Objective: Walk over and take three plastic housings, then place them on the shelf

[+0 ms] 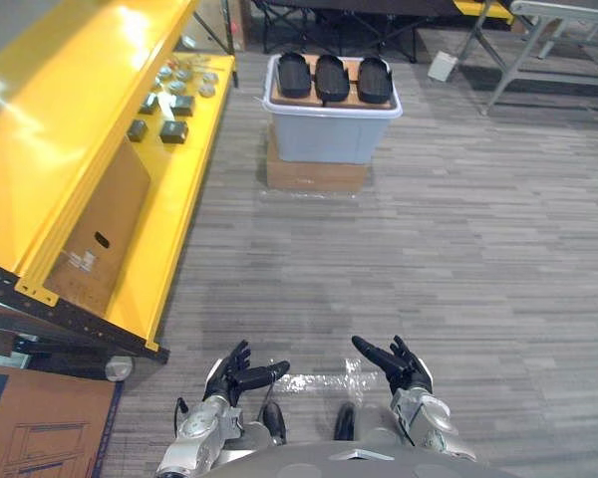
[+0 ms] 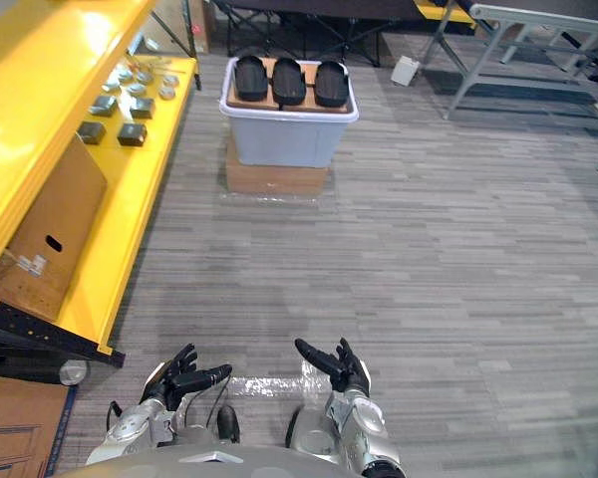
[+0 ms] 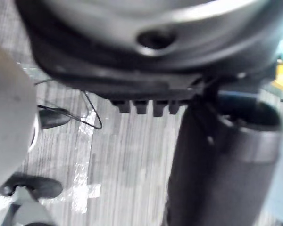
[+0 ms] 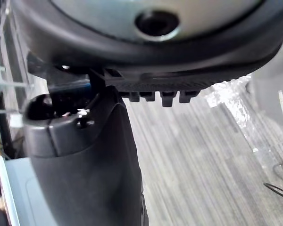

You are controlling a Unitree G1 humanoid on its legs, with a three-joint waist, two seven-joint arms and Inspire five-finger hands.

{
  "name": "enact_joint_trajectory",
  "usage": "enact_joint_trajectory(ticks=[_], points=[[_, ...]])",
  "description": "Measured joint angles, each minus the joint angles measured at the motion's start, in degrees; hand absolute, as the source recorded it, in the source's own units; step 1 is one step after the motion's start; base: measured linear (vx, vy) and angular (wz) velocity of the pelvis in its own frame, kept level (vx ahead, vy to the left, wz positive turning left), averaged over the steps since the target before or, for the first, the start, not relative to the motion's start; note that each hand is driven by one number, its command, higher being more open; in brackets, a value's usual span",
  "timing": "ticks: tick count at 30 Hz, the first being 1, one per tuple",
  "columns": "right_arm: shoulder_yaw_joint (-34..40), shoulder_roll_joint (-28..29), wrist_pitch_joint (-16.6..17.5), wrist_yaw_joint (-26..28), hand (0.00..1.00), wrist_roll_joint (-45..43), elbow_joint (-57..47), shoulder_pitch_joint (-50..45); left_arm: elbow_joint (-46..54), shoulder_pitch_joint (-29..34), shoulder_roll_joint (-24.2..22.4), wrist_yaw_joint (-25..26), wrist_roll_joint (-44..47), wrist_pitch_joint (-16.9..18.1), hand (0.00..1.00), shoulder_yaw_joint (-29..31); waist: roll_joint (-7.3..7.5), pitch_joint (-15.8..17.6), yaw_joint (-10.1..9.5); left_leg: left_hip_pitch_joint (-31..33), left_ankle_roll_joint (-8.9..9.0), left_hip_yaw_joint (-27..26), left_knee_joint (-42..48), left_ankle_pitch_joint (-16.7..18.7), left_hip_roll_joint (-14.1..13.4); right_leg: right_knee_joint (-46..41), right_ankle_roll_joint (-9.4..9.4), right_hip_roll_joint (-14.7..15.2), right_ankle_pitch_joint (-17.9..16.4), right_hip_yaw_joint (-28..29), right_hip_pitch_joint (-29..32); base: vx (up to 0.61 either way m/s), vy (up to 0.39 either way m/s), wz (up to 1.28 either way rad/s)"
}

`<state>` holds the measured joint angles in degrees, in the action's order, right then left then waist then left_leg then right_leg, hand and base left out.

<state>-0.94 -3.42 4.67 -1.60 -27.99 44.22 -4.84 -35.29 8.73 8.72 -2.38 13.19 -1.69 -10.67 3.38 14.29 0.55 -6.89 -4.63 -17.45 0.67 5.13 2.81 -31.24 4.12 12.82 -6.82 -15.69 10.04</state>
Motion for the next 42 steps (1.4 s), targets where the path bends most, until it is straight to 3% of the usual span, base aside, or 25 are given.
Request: enact_joint_trajectory(ticks=[5, 9, 10, 12, 13, 14, 15, 16, 19, 21, 22, 23, 24, 25, 26, 27, 28, 29, 30, 31, 32, 34, 36, 39, 42], points=[[-0.3, 0.1, 1.6, 0.0, 1.00, -0.6, -3.2, -4.4, 1.8, -0.4, 0.3, -2.7, 0.6, -0.7, 1.00, -3.3, -0.39, 0.5, 1.79, -0.5, 1.58, 0.3, 5.4, 5.0, -3.6, 16.2, 2.06, -6.0, 1.5, 0.2, 1.1, 0.14, 0.005, -0.02], [0.4, 0.2, 2.1, 1.1, 1.00, -1.7, -2.6, -7.7, 2.0, -0.1, 0.8, -5.3, 3.0, -3.7, 1.00, -5.8, 0.67, 0.2, 1.86, -4.4, 5.10, 0.1, 8.8, 10.2, -3.2, 19.9, 0.09, -5.6, 5.7, 0.4, 1.4, 0.35, -0.107, 0.02], [0.5, -0.1, 2.1, 1.6, 1.00, -1.7, -2.4, -7.8, 2.0, -0.1, 0.9, -4.6, 2.9, -4.2, 1.00, -6.0, 0.11, -0.2, 2.18, -4.8, 6.58, 0.2, 11.0, 13.0, -4.1, 19.0, -1.82, -5.9, 6.8, 0.1, 1.3, 0.48, -0.235, 0.05], [0.2, -2.6, 2.0, 2.5, 1.00, -1.6, -2.4, -7.9, 0.1, 1.0, -0.7, -2.7, 2.9, -4.9, 1.00, -6.2, -3.94, -2.7, 2.50, -4.7, 10.82, -0.2, 14.3, 16.1, -8.0, 17.2, -4.09, -8.3, 6.7, -2.2, 0.9, 0.48, -0.217, 0.01], [0.1, -3.4, 2.1, 2.9, 1.00, -1.5, -2.3, -7.0, -1.0, 1.2, -0.7, -2.1, 3.2, -5.1, 1.00, -5.1, -4.79, -3.2, 2.22, -0.3, 11.05, 0.4, 26.5, 15.8, -10.7, 17.4, -6.42, -9.2, 8.0, -3.0, 0.0, 0.53, -0.236, -0.04], [0.1, -4.3, 2.1, 3.1, 1.00, -1.5, -2.3, -6.6, -1.4, 0.9, -1.2, -1.7, 4.9, -4.4, 1.00, -3.8, -7.08, -3.0, 1.94, 5.8, 12.88, 1.1, 41.4, 12.5, -15.0, 18.5, -8.36, -11.3, 7.2, -3.0, -2.2, 0.52, -0.231, -0.06], [-0.1, -5.1, 2.1, 3.3, 1.00, -1.4, -2.2, -5.9, -1.4, 0.7, -2.0, -1.5, 5.1, -3.8, 1.00, -2.6, -8.06, -2.5, 1.29, 9.0, 11.98, 2.0, 48.3, 9.6, -17.0, 19.6, -9.13, -12.4, 6.8, -2.9, -3.8, 0.51, -0.221, -0.16], [-0.6, -5.9, 1.8, 3.6, 1.00, -0.1, -1.7, -4.5, -1.5, 0.6, -3.6, -1.4, 5.5, -2.7, 1.00, -0.1, -9.56, -1.8, 1.02, 13.3, 11.53, 5.1, 56.9, 10.0, -18.5, 21.2, -10.54, -14.0, 5.9, -2.4, -7.6, 0.53, -0.163, -0.26], [-1.0, -5.8, 1.7, 4.1, 1.00, 4.2, 0.0, -2.4, -0.7, 0.7, -4.5, -2.2, 5.5, -0.8, 1.00, 2.2, -8.69, -1.0, -1.18, 17.3, 11.48, 7.8, 53.1, 10.8, -14.0, 24.3, -9.84, -14.1, 4.2, 0.4, -15.5, 0.50, -0.126, -0.56], [-2.1, -5.7, 1.9, 5.0, 1.00, 5.5, 0.1, 0.9, 0.1, 0.7, -5.5, -2.8, 6.7, 0.2, 1.00, 3.7, -7.51, -0.4, -3.13, 19.7, 10.83, 9.0, 33.7, 9.5, -8.7, 27.6, -8.66, -13.8, 3.5, 3.7, -19.2, 0.53, -0.043, -0.79], [-2.1, -5.6, 1.9, 5.0, 1.00, 6.2, 0.1, 1.9, 0.4, 0.7, -6.0, -2.9, 6.7, 0.6, 1.00, 4.5, -7.33, -0.2, -3.48, 20.4, 11.15, 10.4, 24.7, 6.7, -6.9, 28.3, -8.01, -13.9, 3.1, 4.7, -20.1, 0.34, 0.012, -0.52], [-2.1, -5.7, 1.9, 4.9, 1.00, 6.9, 0.1, 2.4, 0.6, 0.7, -6.2, -3.1, 6.7, 0.7, 1.00, 4.9, -7.26, 0.0, -3.66, 20.3, 11.47, 11.4, 19.0, 4.3, -6.1, 28.8, -7.36, -14.0, 2.7, 5.1, -20.8, 0.39, 0.076, -0.38], [-2.3, -5.9, 1.9, 4.9, 1.00, 7.4, 0.4, 2.9, 0.8, 0.7, -6.4, -3.1, 6.7, 1.5, 1.00, 4.9, -7.48, 0.2, -3.77, 20.3, 11.83, 12.7, 9.2, -1.2, -5.4, 29.6, -5.88, -14.8, 1.3, 6.2, -23.1, 0.32, 0.093, -0.33], [-2.6, -5.9, 1.9, 4.8, 1.00, 7.4, 0.6, 3.1, 0.7, 0.7, -6.5, -3.1, 6.7, 1.9, 1.00, 5.0, -7.55, 0.2, -3.91, 20.1, 11.59, 12.5, 7.5, -2.6, -5.6, 29.5, -5.44, -15.1, 0.3, 6.8, -24.2, 0.49, 0.172, -0.42], [-3.3, -5.9, 1.9, 4.7, 1.00, 7.3, 0.7, 2.8, 0.1, 0.6, -6.5, -3.1, 6.7, 2.6, 1.00, 5.1, -7.60, 0.2, -4.20, 19.2, 10.84, 11.5, 5.1, -4.4, -6.0, 29.0, -5.16, -15.5, -2.0, 7.9, -26.5, 0.41, 0.202, -0.43], [-3.8, -5.9, 1.9, 4.5, 1.00, 7.2, 0.7, 2.5, -0.3, 0.3, -6.0, -3.1, 6.6, 2.8, 1.00, 5.5, -6.84, 0.2, -4.36, 18.2, 7.83, 9.6, 6.4, -9.5, -6.0, 26.9, -4.44, -14.7, -5.3, 8.9, -27.6, 0.40, 0.217, -0.38], [-4.1, -5.6, 1.9, 4.3, 1.00, 7.1, 0.7, 2.4, -0.2, 0.2, -5.6, -3.1, 6.6, 2.7, 1.00, 5.9, -5.95, -0.1, -4.31, 18.2, 6.65, 8.4, 7.7, -10.3, -5.4, 25.0, -3.84, -13.5, -7.2, 9.0, -27.4, 0.49, 0.232, -0.25], [-4.3, -5.3, 1.9, 3.7, 1.00, 6.9, 1.1, 2.3, -0.3, -0.3, -4.5, -2.8, 6.6, 2.6, 1.00, 6.6, -2.94, -0.4, -4.35, 17.8, 4.68, 6.4, 8.8, -9.7, -3.2, 19.1, -0.86, -10.2, -11.2, 8.5, -25.8, 0.52, 0.213, -0.15], [-4.2, -5.2, 1.9, 3.6, 1.00, 6.8, 2.5, 3.4, -1.8, -1.7, -4.3, -2.2, 6.6, 2.5, 1.00, 7.2, -1.91, 0.0, -4.53, 16.2, 3.19, 5.7, 7.8, -9.0, -1.6, 5.1, 1.46, -7.0, -12.6, 6.4, -19.8, 0.54, 0.211, -0.14], [-4.2, -5.1, 1.9, 3.6, 1.00, 6.7, 3.4, 3.8, -2.3, -2.0, -4.2, -1.5, 6.7, 2.3, 1.00, 7.2, -1.70, 0.2, -4.57, 15.1, 2.53, 5.7, 6.9, -8.8, -1.0, -4.0, 2.82, -5.1, -11.4, 4.7, -15.7, 0.36, 0.158, -0.03], [-4.2, -4.7, 1.9, 3.7, 1.00, 6.7, 4.5, 3.8, -2.9, -2.3, -3.7, -0.7, 6.7, 1.7, 1.00, 7.1, -1.01, 0.7, -4.42, 12.4, 0.31, 5.7, 5.9, -8.5, 0.3, -16.7, 1.90, -1.2, -8.6, 1.8, -10.0, 0.35, 0.157, 0.11], [-4.3, -3.6, 1.9, 3.5, 1.00, 7.0, 5.3, 2.5, -3.4, -1.6, -2.3, 0.0, 7.0, 1.5, 1.00, 6.6, -1.23, 1.1, -3.91, 8.3, -1.13, 6.6, 6.2, -7.0, 0.6, -17.3, -0.04, 0.9, -10.2, -1.7, -9.1, 0.49, 0.156, 0.38], [-4.6, -2.6, 2.4, 3.4, 1.00, 6.9, 5.1, 2.2, -3.4, -1.3, -1.6, 0.8, 7.0, 1.5, 1.00, 6.6, -2.18, 1.5, -3.60, 5.5, -0.75, 8.0, 6.0, -5.5, -0.2, -7.5, -0.13, -0.3, -10.4, -3.8, -9.0, 0.39, 0.057, 0.39], [-5.3, -2.4, 3.8, 2.9, 1.00, 6.8, 4.9, 3.5, -3.4, -2.6, -1.5, 1.5, 6.8, 1.4, 1.00, 6.5, -3.42, 2.1, -3.78, 4.3, 0.91, 9.8, 6.0, -3.0, -2.1, 13.9, 2.21, -3.5, -7.1, -2.6, -6.7, 0.27, -0.022, 0.20], [-3.7, -2.5, 5.6, 2.9, 1.00, 6.9, 4.8, 3.5, -5.1, -2.6, -1.6, 1.6, 7.0, 0.2, 1.00, 6.0, -3.29, 2.3, -3.70, 3.4, 2.10, 11.9, 8.9, 2.2, -2.5, 24.8, 4.28, -3.8, 3.1, 4.0, -1.4, 0.27, -0.171, 0.16]])
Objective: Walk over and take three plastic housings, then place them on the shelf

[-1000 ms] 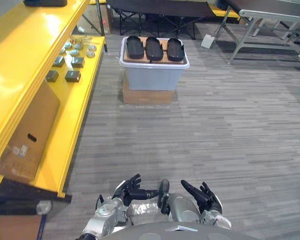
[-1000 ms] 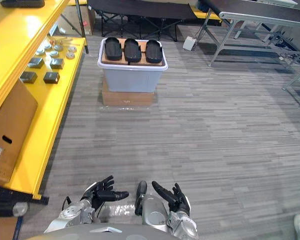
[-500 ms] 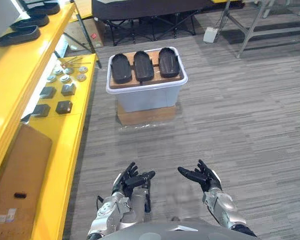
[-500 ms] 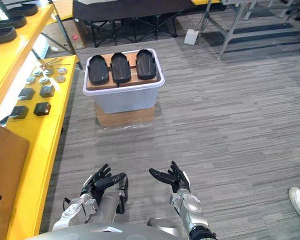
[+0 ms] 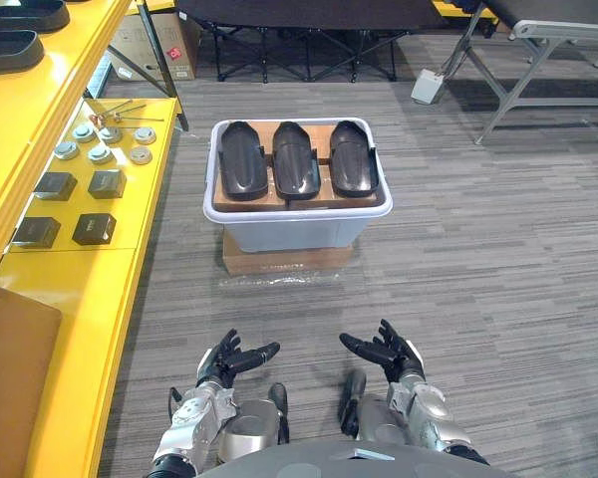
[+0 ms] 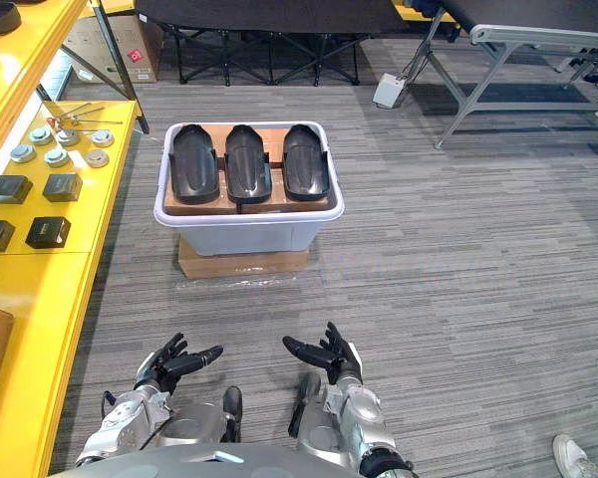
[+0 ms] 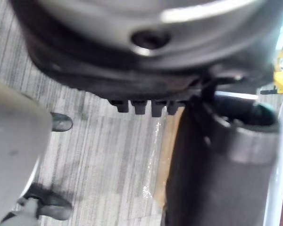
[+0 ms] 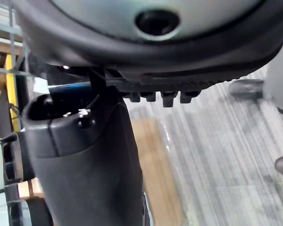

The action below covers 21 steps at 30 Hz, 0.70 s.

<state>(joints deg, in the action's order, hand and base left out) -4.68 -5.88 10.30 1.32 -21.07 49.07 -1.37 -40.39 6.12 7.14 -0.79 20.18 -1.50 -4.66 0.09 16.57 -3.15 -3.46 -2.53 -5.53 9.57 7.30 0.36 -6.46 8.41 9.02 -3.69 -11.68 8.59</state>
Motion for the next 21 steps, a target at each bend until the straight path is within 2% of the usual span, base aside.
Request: enact_joint_trajectory(ticks=[2, 3, 4, 5, 7, 8, 9, 10, 11, 13, 15, 16, 18, 19, 20, 21], points=[[0.4, 0.0, 0.2, 0.1, 1.00, 0.0, 0.0, -2.0, -0.4, 1.1, 0.0, -0.2, 0.1, -0.1, 1.00, 0.0, 0.53, 0.0, 0.15, -0.9, 0.75, 1.5, 3.1, 3.4, 0.2, 0.5, 0.60, 0.2, 1.0, 2.3, -0.1, 0.26, -0.258, 0.45], [1.2, 0.0, 0.3, 0.3, 1.00, -0.1, -0.1, -3.2, -0.4, 2.1, 0.5, -0.3, 0.6, 0.0, 1.00, 0.2, 0.82, -0.1, 0.14, -1.2, 1.72, 3.2, 5.8, 6.0, 0.2, 0.5, 0.35, 0.6, 0.9, 4.0, -0.4, 0.24, -0.273, 0.77], [1.6, -0.3, 0.2, 0.2, 1.00, -0.2, 0.0, -3.7, -0.5, 2.4, 0.7, -0.1, 2.0, 0.0, 1.00, 0.2, 1.42, -0.6, 0.49, -1.0, 2.35, 5.3, 8.0, 7.9, 0.0, -0.9, -1.21, 0.4, 3.2, 4.1, -0.8, 0.32, -0.378, 0.89], [2.1, -0.7, 0.2, -0.2, 1.00, -0.3, -0.1, -4.1, -0.5, 2.5, 0.5, 0.0, 2.9, 0.0, 1.00, 0.2, 0.86, -0.9, 0.45, -1.0, 3.25, 7.0, 8.8, 9.0, -1.0, -3.1, -2.27, -0.4, 4.6, 3.7, -0.7, 0.34, -0.414, 1.02], [2.5, -1.7, 0.2, -0.7, 1.00, -2.5, -0.1, -4.7, -0.6, 3.7, -0.6, 0.1, 4.7, 0.4, 1.00, 0.4, -1.68, -2.4, 0.25, -0.9, 4.65, 9.3, 8.7, 10.0, -4.3, -4.4, -2.92, -2.8, 4.6, 1.2, -0.9, 0.35, -0.386, 0.75], [3.0, -1.7, 0.2, -0.8, 1.00, -3.1, -0.2, -4.5, -0.9, 4.6, -1.7, 0.1, 4.8, 1.6, 1.00, 1.3, -2.96, -3.1, 0.05, 1.3, 6.36, 9.0, 13.8, 9.4, -5.6, -3.7, -3.89, -3.9, 4.5, -0.4, -1.5, 0.35, -0.289, 0.66], [4.1, -1.9, 0.2, -1.0, 1.00, -4.3, -0.2, -4.4, -0.9, 4.6, -1.9, -0.3, 4.7, 2.7, 1.00, 1.7, -3.66, -3.1, 0.19, 4.8, 8.04, 8.3, 20.9, 7.5, -6.2, -3.2, -5.65, -4.3, 3.9, -1.8, -2.9, 0.33, -0.267, 0.66], [4.4, -2.4, 0.2, -1.1, 1.00, -4.3, -0.3, -4.5, -0.9, 4.7, -2.1, -0.4, 4.7, 3.1, 1.00, 2.0, -3.85, -3.1, 0.17, 6.1, 9.05, 7.9, 24.2, 6.1, -6.8, -2.9, -6.29, -4.3, 3.5, -2.3, -4.0, 0.29, -0.243, 0.55], [4.2, -2.5, 0.2, -1.2, 1.00, -4.2, -0.5, -4.5, -0.9, 4.8, -2.9, -0.6, 4.7, 3.9, 1.00, 2.9, -3.76, -2.7, 0.03, 7.8, 9.70, 6.8, 29.7, 5.1, -7.7, -1.9, -7.30, -4.6, 2.8, -2.8, -7.0, 0.27, -0.201, 0.28], [4.3, -3.0, 0.2, -1.4, 1.00, -4.2, -1.8, -4.7, -0.8, 4.8, -3.1, -0.9, 4.7, 4.2, 1.00, 3.1, -4.47, -2.8, 0.12, 8.2, 9.43, 3.9, 30.6, 6.4, -9.6, -0.5, -7.76, -4.8, 2.1, -3.7, -10.5, 0.31, -0.145, 0.14], [5.1, -2.9, 0.3, -2.4, 1.00, -4.1, -5.4, -5.1, -0.8, 4.8, -2.8, -1.6, 4.7, 4.0, 1.00, 3.1, -4.62, -2.9, 0.61, 8.5, 8.86, 0.8, 22.3, 7.0, -11.0, 1.1, -7.38, -4.6, 1.9, -3.7, -12.0, 0.23, -0.022, -0.01], [5.4, -2.8, 0.7, -4.6, 1.00, -4.1, -8.6, -5.4, -0.8, 4.5, -2.6, -2.2, 4.7, 3.8, 1.00, 3.1, -4.60, -2.9, 1.01, 9.1, 8.92, 0.1, 15.0, 6.2, -11.0, 1.8, -6.99, -4.0, 1.9, -3.7, -12.0, 0.22, 0.075, -0.02], [7.0, -2.7, 1.0, -7.2, 1.00, -4.1, -12.6, -6.3, -0.8, 4.6, -2.4, -2.4, 4.7, 3.5, 1.00, 3.0, -4.70, -2.9, 1.69, 9.0, 8.63, -1.7, 6.1, 1.5, -10.9, 1.1, -6.05, -2.5, 1.4, -3.8, -11.8, 0.21, 0.142, -0.01], [8.1, -3.0, 1.7, -8.5, 1.00, -4.1, -14.9, -7.1, -0.8, 4.6, -2.5, -2.5, 4.7, 3.0, 1.00, 2.7, -5.30, -3.3, 2.01, 8.9, 9.16, -3.3, 2.5, -5.0, -11.0, 0.0, -4.81, -1.9, 0.7, -3.6, -11.7, 0.25, 0.240, -0.06], [8.8, -3.1, 2.0, -9.3, 1.00, -4.0, -16.0, -7.3, -0.9, 4.1, -2.5, -2.6, 4.5, 2.6, 1.00, 2.3, -5.90, -3.5, 2.27, 8.4, 8.00, -4.1, 1.6, -7.3, -11.0, -0.7, -3.89, -1.6, 0.1, -3.3, -11.7, 0.29, 0.297, -0.11], [9.4, -2.3, 2.0, -10.1, 1.00, -3.8, -16.9, -7.3, -1.0, 3.3, -1.8, -2.7, 4.5, 2.3, 1.00, 2.0, -3.67, -3.2, 2.28, 7.2, 7.61, -5.5, 0.0, -7.6, -8.8, -0.3, -2.80, 0.4, 0.6, -2.9, -11.8, 0.27, 0.288, -0.14]])
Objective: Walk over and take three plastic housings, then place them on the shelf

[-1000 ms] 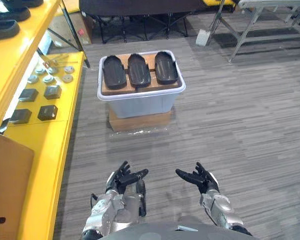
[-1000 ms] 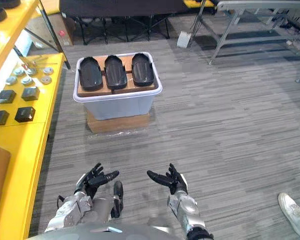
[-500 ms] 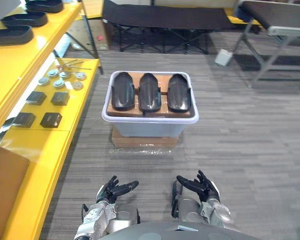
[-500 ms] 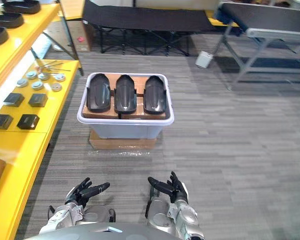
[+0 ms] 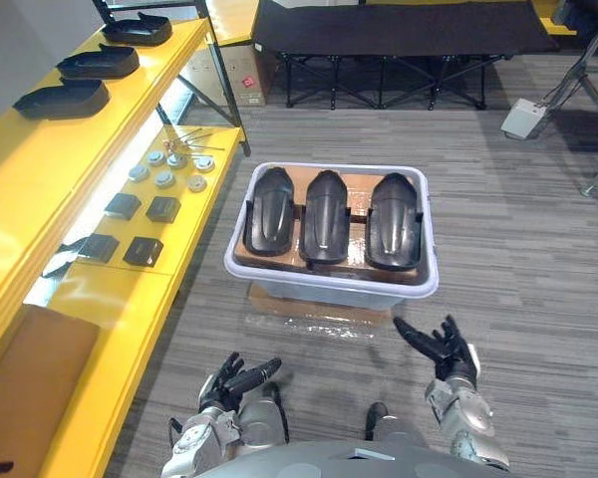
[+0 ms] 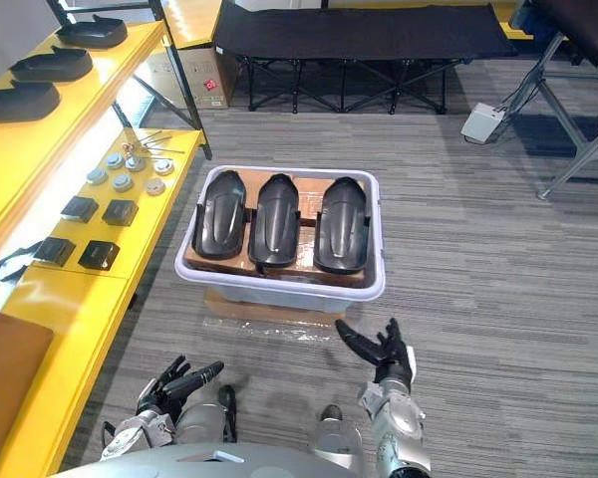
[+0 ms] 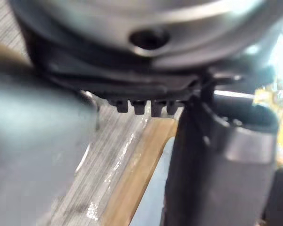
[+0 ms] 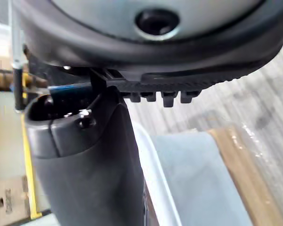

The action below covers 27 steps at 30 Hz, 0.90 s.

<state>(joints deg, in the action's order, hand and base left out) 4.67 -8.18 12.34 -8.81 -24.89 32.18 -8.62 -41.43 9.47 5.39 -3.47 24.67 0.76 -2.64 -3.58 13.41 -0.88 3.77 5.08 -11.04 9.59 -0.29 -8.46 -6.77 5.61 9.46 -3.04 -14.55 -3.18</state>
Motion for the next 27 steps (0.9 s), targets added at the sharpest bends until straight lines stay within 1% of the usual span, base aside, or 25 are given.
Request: enact_joint_trajectory(ticks=[2, 3, 5, 6, 8, 9, 10, 13, 14, 15, 16, 17, 19, 20, 21, 23, 25, 26, 27], points=[[0.3, 1.1, 0.0, 0.0, 1.00, 0.4, -3.0, -0.7, 0.5, -1.4, 1.9, -0.2, 0.2, -0.2, 1.00, -1.1, 2.48, 0.0, -0.20, -0.5, -0.87, -1.1, -1.9, -0.1, 2.5, 1.6, 1.50, 2.2, 0.7, 0.3, -0.1, 0.18, 0.203, -0.06], [0.8, 2.1, 0.0, 0.1, 1.00, 1.0, -5.8, -1.4, 1.3, -1.8, 2.5, -0.2, 0.3, -1.2, 1.00, -1.3, 3.57, 0.0, 0.02, -0.7, -1.35, -1.4, -2.0, -0.1, 3.8, 2.5, 2.52, 3.4, 1.4, 0.2, -0.8, 0.12, 0.140, 0.06], [0.9, 2.2, -0.2, 0.6, 1.00, 3.5, -10.4, -3.0, 1.7, -1.9, 2.5, 0.2, 0.8, -2.3, 1.00, -1.4, 3.85, 0.0, 0.32, -2.4, -2.69, -1.9, -2.0, 0.8, 4.8, 3.0, 3.26, 4.4, 1.9, -0.2, -2.6, 0.12, 0.130, 0.01], [0.9, 2.2, -0.4, 1.2, 1.00, 4.4, -13.6, -3.9, 1.5, -1.8, 2.6, 0.5, 2.3, -3.3, 1.00, -0.8, 3.87, 0.0, 0.43, -3.3, -2.81, -2.2, -2.0, 1.2, 4.9, 3.0, 3.50, 4.6, 2.1, -0.6, -3.3, 0.08, 0.088, -0.07], [1.4, 2.2, -0.9, 1.7, 1.00, 4.4, -18.8, -4.4, 1.2, -1.5, 2.8, 0.9, 2.7, -3.6, 1.00, 0.6, 4.02, 0.0, 0.47, -3.8, -2.66, -2.6, -2.0, 1.7, 4.6, 3.0, 3.46, 4.4, 2.1, -0.8, -3.5, 0.02, 0.016, -0.11], [2.7, 2.0, -1.6, 2.4, 1.00, 4.4, -21.9, -4.5, 0.6, -1.0, 2.9, 1.0, 2.6, -3.5, 1.00, 1.6, 4.13, -0.1, 0.70, -3.9, -2.57, -2.7, -2.0, 1.8, 4.4, 3.0, 3.46, 4.3, 2.1, -0.8, -3.5, -0.01, -0.014, -0.11], [3.4, 1.7, -2.1, 2.6, 1.00, 4.4, -23.1, -4.5, 0.2, -0.5, 3.0, 1.0, 2.5, -3.4, 1.00, 1.9, 4.20, -0.2, 0.84, -4.1, -2.47, -2.7, -2.2, 1.9, 4.3, 3.0, 3.46, 4.1, 2.1, -0.8, -3.5, -0.05, -0.023, -0.12], [7.7, 0.2, -5.1, 3.4, 1.00, 4.4, -26.2, -4.5, -2.1, 1.9, 3.1, 0.6, 2.5, -3.4, 1.00, 3.0, 5.10, -0.8, 1.09, -4.7, -2.35, -3.2, -3.5, 2.1, 3.7, 3.0, 3.42, 3.5, 2.1, -0.7, -3.1, -0.07, -0.021, -0.10], [9.1, -0.9, -7.2, 3.4, 1.00, 4.3, -26.2, -4.4, -2.6, 2.4, 3.2, 0.1, 2.7, -3.4, 1.00, 3.6, 5.68, -1.1, 1.09, -4.9, -2.29, -3.4, -4.2, 1.9, 3.7, 3.0, 3.25, 3.4, 2.0, -0.7, -3.0, -0.09, -0.018, -0.06], [9.8, -1.5, -8.5, 3.4, 1.00, 4.3, -26.1, -4.6, -2.8, 2.4, 3.3, 0.1, 2.7, -3.4, 1.00, 3.6, 5.90, -1.3, 1.00, -5.1, -2.26, -3.4, -4.5, 1.7, 3.7, 3.0, 3.11, 3.4, 1.9, -0.8, -3.0, -0.09, -0.010, -0.05], [10.6, -2.5, -10.8, 3.1, 1.00, 4.3, -25.6, -4.6, -3.2, 2.6, 3.6, -0.2, 2.6, -3.4, 1.00, 3.8, 6.36, -1.6, 0.97, -5.4, -2.28, -3.5, -5.2, 1.3, 3.9, 3.1, 2.82, 3.5, 1.7, -0.8, -3.0, -0.10, -0.007, -0.06], [10.8, -3.5, -12.3, 2.8, 1.00, 4.0, -24.8, -4.2, -3.2, 2.7, 3.8, -0.4, 2.6, -3.4, 1.00, 3.8, 6.57, -1.6, 1.02, -5.7, -2.22, -3.6, -5.9, 0.9, 3.9, 3.0, 2.64, 3.5, 1.6, -0.8, -2.9, -0.10, -0.005, -0.08], [11.6, -5.0, -13.7, 2.7, 1.00, 3.7, -21.6, -2.8, -3.2, 2.7, 3.8, -1.0, 1.8, -3.3, 1.00, 4.2, 6.78, -1.5, 1.03, -6.1, -1.93, -3.6, -7.2, 0.0, 4.0, 3.0, 2.65, 3.4, 1.5, -1.0, -2.8, -0.12, -0.007, -0.02], [11.9, -6.4, -14.5, 2.0, 1.00, 3.7, -18.7, -1.1, -3.2, 2.7, 3.8, -1.6, 1.7, -3.3, 1.00, 4.3, 7.13, -1.3, 0.97, -5.7, -2.12, -3.4, -7.6, -0.3, 4.0, 2.9, 2.66, 3.3, 1.1, -1.2, -2.5, -0.13, -0.014, 0.08], [12.1, -7.1, -14.6, 1.6, 1.00, 3.6, -17.1, 0.0, -3.0, 2.7, 3.9, -1.9, 1.6, -3.3, 1.00, 4.6, 7.44, -1.2, 0.91, -5.0, -2.27, -3.3, -7.6, -0.4, 4.0, 2.9, 2.57, 3.3, 1.1, -1.4, -1.8, -0.14, -0.015, 0.19], [12.9, -9.9, -14.7, 0.2, 1.00, 0.8, -11.6, 6.0, -1.9, 2.6, 3.9, -2.5, -0.2, -3.1, 1.00, 5.1, 7.33, -0.6, 0.88, 0.1, -2.61, -2.4, -5.5, -0.8, 3.6, 2.9, 2.76, 2.9, 1.2, -2.5, 1.4, -0.15, 0.001, 0.26], [12.9, -12.0, -14.8, -0.8, 1.00, -0.9, -9.2, 10.7, -1.0, 2.1, 4.1, -2.6, -0.3, -3.1, 1.00, 5.5, 7.30, 1.4, 0.31, 2.1, -2.82, -2.1, -4.5, -1.2, 2.8, 3.0, 2.98, 2.3, 1.4, -2.5, 2.8, -0.08, -0.010, 0.14], [12.9, -13.7, -14.8, -1.3, 1.00, -1.4, -7.6, 14.7, -0.2, 1.6, 4.8, -2.6, -0.3, -2.9, 1.00, 5.7, 7.26, 3.4, -0.34, 3.4, -2.84, -1.8, -3.2, -1.2, 2.5, 2.9, 2.57, 2.2, 2.8, -2.6, 3.4, -0.08, -0.006, 0.13], [12.9, -15.8, -14.8, -1.5, 1.00, -2.2, -5.8, 19.0, 0.0, 1.0, 5.6, -2.5, -0.3, -2.6, 1.00, 5.7, 7.50, 5.4, -0.88, 5.2, -3.01, -1.4, -1.5, -1.0, 2.1, 2.9, 2.51, 1.8, 3.3, -2.6, 4.2, -0.10, 0.003, 0.11]])
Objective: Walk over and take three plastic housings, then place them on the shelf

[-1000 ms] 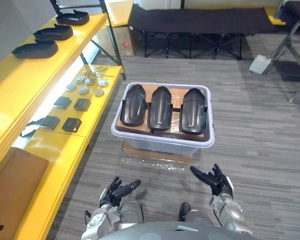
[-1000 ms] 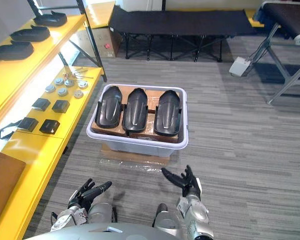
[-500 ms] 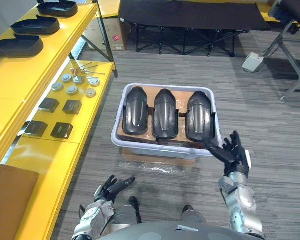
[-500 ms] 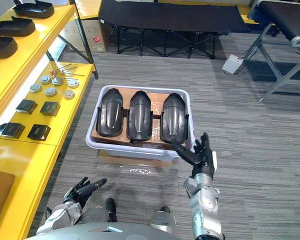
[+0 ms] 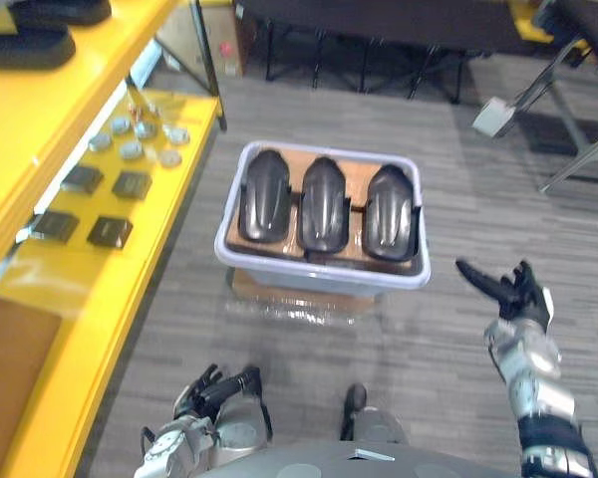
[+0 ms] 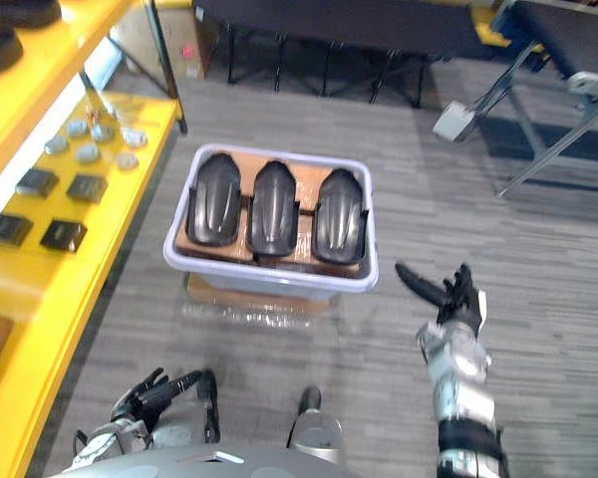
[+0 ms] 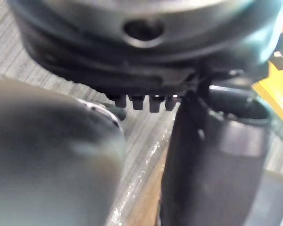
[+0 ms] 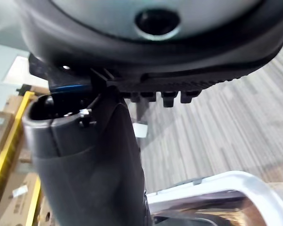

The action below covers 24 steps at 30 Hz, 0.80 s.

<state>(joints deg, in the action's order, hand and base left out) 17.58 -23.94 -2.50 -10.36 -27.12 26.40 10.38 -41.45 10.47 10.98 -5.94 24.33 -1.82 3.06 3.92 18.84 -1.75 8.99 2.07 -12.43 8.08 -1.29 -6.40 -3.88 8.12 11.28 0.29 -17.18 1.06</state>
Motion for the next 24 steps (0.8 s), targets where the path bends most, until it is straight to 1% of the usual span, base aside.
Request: enact_joint_trajectory(ticks=[1, 2, 3, 4, 7, 9, 10, 11, 13, 16, 17, 18, 19, 21, 22, 23, 24], points=[[0.0, -1.0, -0.1, 0.0, 1.00, -0.9, 0.8, 1.9, 0.0, -0.1, 0.4, 0.1, 0.0, 0.1, 1.00, 0.0, 0.09, 0.7, -0.07, 0.9, -0.02, 0.2, 0.9, 0.0, -0.2, 0.1, -0.10, -0.2, 0.6, 0.0, 0.5, -0.08, 0.011, 0.11], [0.0, -3.6, -0.1, -0.1, 1.00, -1.4, 2.0, 5.7, -0.2, -0.8, 0.7, 0.3, 0.0, -0.1, 1.00, 0.0, -0.04, 2.8, -0.62, 2.2, 0.02, 0.6, 2.0, 0.0, -0.3, 0.1, -0.42, -0.3, 1.4, 0.0, 1.0, -0.07, 0.025, 0.13], [0.0, -6.3, -0.2, -0.1, 1.00, -1.4, 3.2, 8.5, -0.1, -1.4, 0.6, 0.3, 0.6, -0.4, 1.00, 0.0, -0.42, 4.6, -1.33, 3.0, -0.15, 1.1, 3.1, 0.2, -0.3, 0.1, -0.90, -0.3, 1.8, -0.2, 1.1, -0.06, 0.041, 0.20], [-0.1, -7.9, -0.3, 0.0, 1.00, -1.4, 4.3, 10.6, 0.3, -1.5, 0.5, 0.3, 2.3, -0.6, 1.00, 0.0, -0.76, 5.2, -1.45, 4.1, -0.36, 1.5, 3.8, 0.3, -0.3, 0.1, -0.83, -0.3, 1.9, -0.4, 1.6, -0.05, 0.046, 0.19], [-0.8, -10.4, -0.6, 0.7, 1.00, -1.4, 8.1, 15.8, 0.5, -1.7, 0.4, 0.2, 8.7, -2.1, 1.00, -0.4, -1.72, 5.9, -1.76, 6.9, -1.03, 2.2, 6.6, 1.2, -0.4, -0.1, -1.03, -0.3, 2.2, -0.7, 2.9, 0.00, 0.038, 0.10], [-3.0, -12.8, -0.8, 1.6, 1.00, -1.4, 12.0, 18.4, -0.9, -2.3, 0.0, 0.3, 11.9, -2.5, 1.00, -0.5, -3.13, 6.7, -2.27, 9.2, -1.31, 2.8, 10.2, 2.9, -0.8, -0.7, -1.03, -0.4, 2.2, -0.8, 3.5, 0.01, 0.040, 0.02], [-3.6, -13.4, -1.0, 1.8, 1.00, -1.4, 12.9, 18.9, -1.3, -2.7, 0.0, 0.3, 12.2, -2.6, 1.00, -0.5, -3.56, 6.9, -2.54, 9.8, -1.44, 3.0, 11.1, 3.4, -1.0, -1.2, -1.06, -0.4, 2.2, -0.6, 4.0, 0.00, 0.048, 0.00], [-4.9, -15.0, -1.8, 2.4, 1.00, -1.4, 15.1, 20.1, -2.7, -3.9, 0.1, 0.5, 13.3, -3.0, 1.00, -0.4, -4.59, 7.6, -2.82, 11.0, -1.52, 3.4, 12.9, 4.3, -1.2, -1.8, -1.14, -0.5, 2.1, -0.7, 4.4, 0.00, 0.043, 0.01], [-7.1, -16.6, -3.2, 2.6, 1.00, -1.3, 18.6, 22.9, -3.7, -4.6, 0.2, 0.5, 14.1, -3.2, 1.00, -0.3, -5.61, 8.1, -2.85, 12.4, -1.92, 3.6, 14.1, 4.8, -1.2, -2.6, -1.18, -0.3, 2.0, -0.5, 5.6, -0.02, 0.066, 0.01], [-9.3, -18.1, -4.1, 2.5, 1.00, -1.4, 22.9, 26.7, -6.3, -6.3, 0.3, 0.6, 15.7, -3.2, 1.00, -0.3, -7.13, 9.0, -3.23, 14.0, -2.21, 3.6, 14.8, 4.9, -0.8, -4.1, -0.96, 0.2, 1.6, 0.1, 7.6, -0.04, 0.058, 0.00], [-10.2, -19.2, -4.5, 2.5, 1.00, -1.4, 23.8, 27.7, -6.9, -6.7, 0.2, 0.5, 15.9, -3.3, 1.00, -0.4, -7.88, 9.3, -3.26, 14.6, -2.33, 3.8, 14.7, 4.8, -0.4, -5.1, -0.84, 0.7, 1.2, 0.1, 8.6, -0.06, 0.052, 0.06], [-10.4, -19.6, -4.5, 2.5, 1.00, -1.4, 24.2, 28.0, -7.1, -6.8, 0.1, 0.4, 16.0, -3.3, 1.00, -0.4, -8.04, 9.4, -3.27, 14.8, -2.37, 3.9, 14.7, 4.8, -0.3, -5.4, -0.70, 0.8, 1.0, 0.1, 8.8, -0.04, 0.038, 0.08], [-11.4, -21.0, -4.6, 2.5, 1.00, -1.6, 26.0, 29.3, -8.1, -7.5, 0.0, 0.2, 16.2, -3.4, 1.00, -0.5, -8.88, 9.8, -3.63, 15.1, -2.50, 4.0, 14.6, 4.7, -0.1, -6.2, -0.76, 1.1, 0.7, 0.1, 9.5, -0.04, 0.026, 0.04], [-12.6, -23.4, -5.1, 2.3, 1.00, -3.1, 28.0, 31.3, -9.7, -8.5, -0.1, 0.1, 16.3, -3.5, 1.00, -0.6, -9.82, 10.0, -4.29, 16.4, -2.68, 4.1, 14.5, 4.2, 0.2, -8.1, -0.80, 1.6, 0.1, 0.2, 11.6, -0.05, 0.018, 0.04], [-12.6, -23.7, -5.3, 2.2, 1.00, -3.1, 28.1, 31.9, -9.9, -8.5, -0.1, 0.1, 16.3, -3.5, 1.00, -0.8, -9.94, 10.1, -4.26, 16.7, -2.72, 4.1, 14.4, 4.1, 0.3, -8.6, -0.86, 1.7, -0.1, 0.2, 12.2, -0.05, 0.007, 0.04], [-12.6, -23.9, -5.6, 2.1, 0.00, -3.1, 28.6, 33.0, -10.4, -8.6, -0.1, 0.0, 16.8, -3.5, 1.00, -1.1, -9.96, 10.1, -4.21, 17.1, -2.79, 4.1, 14.0, 3.7, 0.5, -9.4, -0.81, 2.0, -0.4, 0.3, 13.1, -0.03, 0.002, 0.08], [-12.8, -24.5, -6.2, 2.1, 0.00, -3.5, 30.0, 34.5, -11.0, -8.9, -0.3, -0.3, 18.1, -3.6, 1.00, -1.5, -10.10, 10.1, -4.22, 17.6, -2.72, 4.2, 13.8, 3.3, 0.9, -10.7, -0.85, 2.6, -1.0, 0.3, 14.4, -0.02, -0.003, 0.09]])
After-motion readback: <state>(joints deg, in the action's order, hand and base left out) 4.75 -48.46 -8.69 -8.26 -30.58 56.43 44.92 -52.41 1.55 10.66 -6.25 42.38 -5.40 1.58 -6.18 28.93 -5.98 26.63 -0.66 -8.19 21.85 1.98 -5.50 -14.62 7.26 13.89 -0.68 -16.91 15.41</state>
